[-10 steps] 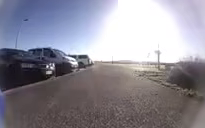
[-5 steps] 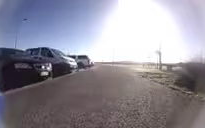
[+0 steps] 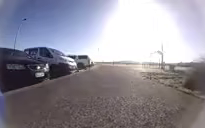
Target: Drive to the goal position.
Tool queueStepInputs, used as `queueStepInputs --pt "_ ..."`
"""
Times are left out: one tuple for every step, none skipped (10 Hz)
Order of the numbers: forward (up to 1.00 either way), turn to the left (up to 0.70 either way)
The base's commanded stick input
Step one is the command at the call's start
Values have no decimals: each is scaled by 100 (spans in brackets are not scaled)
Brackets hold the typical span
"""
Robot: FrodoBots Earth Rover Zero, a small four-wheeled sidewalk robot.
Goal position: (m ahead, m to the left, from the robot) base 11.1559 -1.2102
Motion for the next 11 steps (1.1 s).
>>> queueStepInputs --pt "70 0" --pt "70 0" --pt "70 0" --pt "70 0" --pt "70 0" --pt "70 0" --pt "70 0" --pt "70 0" --pt "70 0" --pt "70 0" --pt "70 0"
